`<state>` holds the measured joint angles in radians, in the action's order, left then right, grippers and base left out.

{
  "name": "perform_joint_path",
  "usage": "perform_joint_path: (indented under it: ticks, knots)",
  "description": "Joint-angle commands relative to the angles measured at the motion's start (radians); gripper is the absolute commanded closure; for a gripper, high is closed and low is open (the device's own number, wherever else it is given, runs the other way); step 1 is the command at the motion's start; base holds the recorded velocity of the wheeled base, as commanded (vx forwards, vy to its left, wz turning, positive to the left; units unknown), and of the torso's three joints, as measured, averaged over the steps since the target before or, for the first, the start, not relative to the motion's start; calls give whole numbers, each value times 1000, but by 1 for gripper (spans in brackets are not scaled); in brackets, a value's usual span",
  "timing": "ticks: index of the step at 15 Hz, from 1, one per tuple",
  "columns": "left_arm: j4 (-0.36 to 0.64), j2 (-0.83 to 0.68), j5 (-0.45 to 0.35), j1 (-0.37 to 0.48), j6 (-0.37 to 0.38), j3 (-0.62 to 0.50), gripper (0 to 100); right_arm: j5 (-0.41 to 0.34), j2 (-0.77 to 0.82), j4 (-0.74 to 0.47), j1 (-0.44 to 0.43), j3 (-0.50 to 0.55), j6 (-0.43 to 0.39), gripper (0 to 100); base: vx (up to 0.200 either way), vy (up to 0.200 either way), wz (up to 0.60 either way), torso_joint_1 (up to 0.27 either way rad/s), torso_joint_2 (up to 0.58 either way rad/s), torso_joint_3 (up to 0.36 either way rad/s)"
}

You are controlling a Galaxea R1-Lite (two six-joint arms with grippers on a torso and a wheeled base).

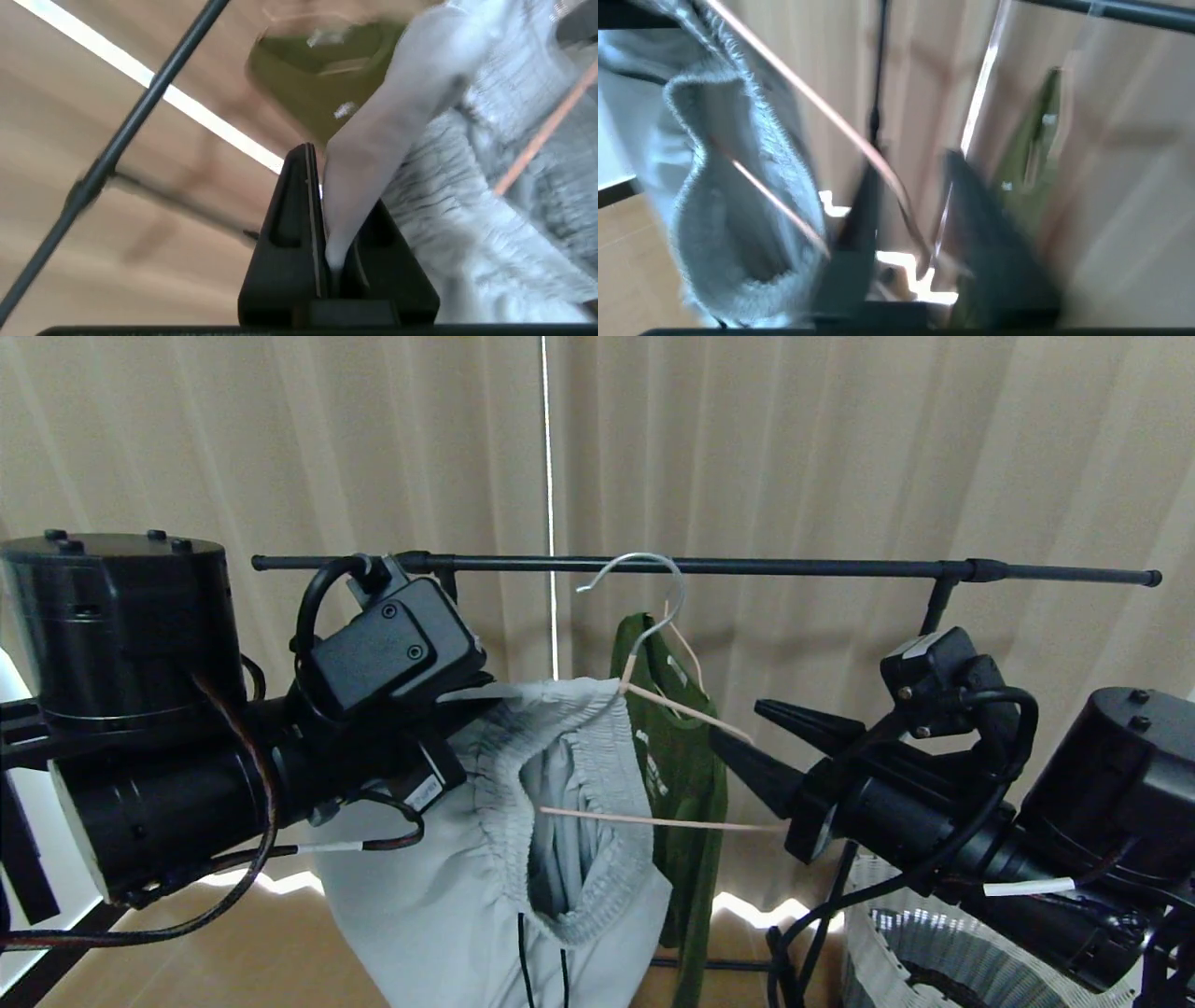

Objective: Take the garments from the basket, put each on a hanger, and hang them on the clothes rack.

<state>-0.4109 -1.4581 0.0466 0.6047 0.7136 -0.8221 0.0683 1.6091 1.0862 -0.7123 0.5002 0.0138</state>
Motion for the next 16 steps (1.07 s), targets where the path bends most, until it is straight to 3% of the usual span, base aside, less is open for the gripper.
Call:
perform_joint_path:
  ticks: [1,3,7,9,11,12,16]
  knots:
    - [-5,-2,7,-13,-2,3,100,1,-2,-2,10,-5,0,0,0,0,0,0,0,0]
    - [-5,2,12,-37,-2,28,100,2,-17,-2,36,-19,0,0,0,0,0,0,0,0]
    - [-6,5,139,-91,-23,54,100,2,-32,-3,44,-48,-2,0,0,0,0,0,0,0]
    - [-5,4,179,-89,-77,54,100,-1,-20,-3,40,-63,0,0,0,0,0,0,0,0]
    - [-5,-7,323,-89,-118,49,100,-1,-8,-3,22,-66,0,0,0,0,0,0,0,0]
    - [-5,-10,357,-83,-141,41,100,1,-2,-2,13,-71,0,0,0,0,0,0,0,0]
    - [-6,-25,357,-11,-287,-37,100,-4,37,-2,-35,-58,6,0,0,0,0,0,0,0]
